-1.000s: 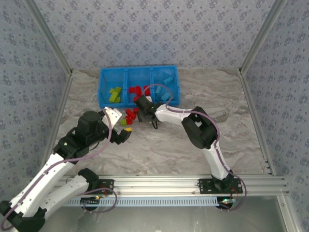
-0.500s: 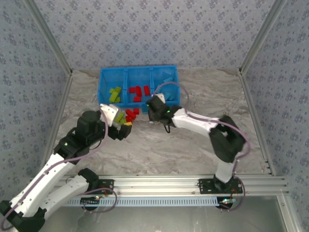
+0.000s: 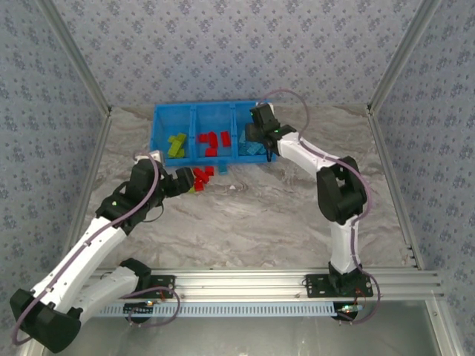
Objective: Sort the legos into containers by color
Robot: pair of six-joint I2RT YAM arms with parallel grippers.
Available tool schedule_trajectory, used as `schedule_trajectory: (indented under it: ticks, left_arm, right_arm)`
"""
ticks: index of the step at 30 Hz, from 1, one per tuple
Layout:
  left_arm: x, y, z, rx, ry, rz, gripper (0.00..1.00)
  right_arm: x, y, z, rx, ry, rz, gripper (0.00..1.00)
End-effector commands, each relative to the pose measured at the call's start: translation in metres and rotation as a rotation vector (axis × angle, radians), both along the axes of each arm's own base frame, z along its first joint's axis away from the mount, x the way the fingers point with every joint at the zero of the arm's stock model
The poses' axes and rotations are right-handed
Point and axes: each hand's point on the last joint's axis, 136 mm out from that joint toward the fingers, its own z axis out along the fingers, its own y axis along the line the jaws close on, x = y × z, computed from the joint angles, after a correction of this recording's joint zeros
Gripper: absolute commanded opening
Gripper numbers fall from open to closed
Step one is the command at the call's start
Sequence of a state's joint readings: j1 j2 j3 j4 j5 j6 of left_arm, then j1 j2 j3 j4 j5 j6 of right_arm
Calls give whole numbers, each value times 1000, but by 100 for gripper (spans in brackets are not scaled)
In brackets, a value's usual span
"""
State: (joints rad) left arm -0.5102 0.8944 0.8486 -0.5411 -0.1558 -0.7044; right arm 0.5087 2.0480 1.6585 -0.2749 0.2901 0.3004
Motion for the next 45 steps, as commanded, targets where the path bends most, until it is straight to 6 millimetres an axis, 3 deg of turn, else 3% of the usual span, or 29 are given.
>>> schedule_trajectory:
  ticks: [1,7,10,12,15,20,24,28,33,37,45]
  left_arm:
    - [-3,7,-20,-51,96,115,95]
    - [2,4,-45,-61,183,167,94]
    - [8,-3,-59,-65,217,164,93]
    - [14,-11,-69,-69,243,153,92]
    - [25,-16,-83,-44,276,164,87]
    - [46,-13,-113,52,307,183,81]
    - [57,-4,-136,108,378,198,63]
    - [66,-2,-149,93,391,190,59]
    - [77,-6,-156,75,385,164,57]
    - [78,-2,-167,84,422,180,50]
    - [47,11,-180,99,476,190,33]
  right_arm:
    - [4,17,24,28,-17,62,82]
    - [-8,15,49,47,-40,77,91]
    - [-34,9,78,55,-67,88,91]
    - [-63,2,98,64,-86,95,92]
    - [-116,0,112,102,-75,159,94]
    - [-198,4,104,84,-18,253,97]
    - [-234,5,95,28,15,288,98]
    - [-241,1,89,-11,38,284,99]
    - [-237,3,89,-7,26,270,99]
    - [-236,6,87,-7,33,272,99]
    - [-239,5,91,2,31,263,100]
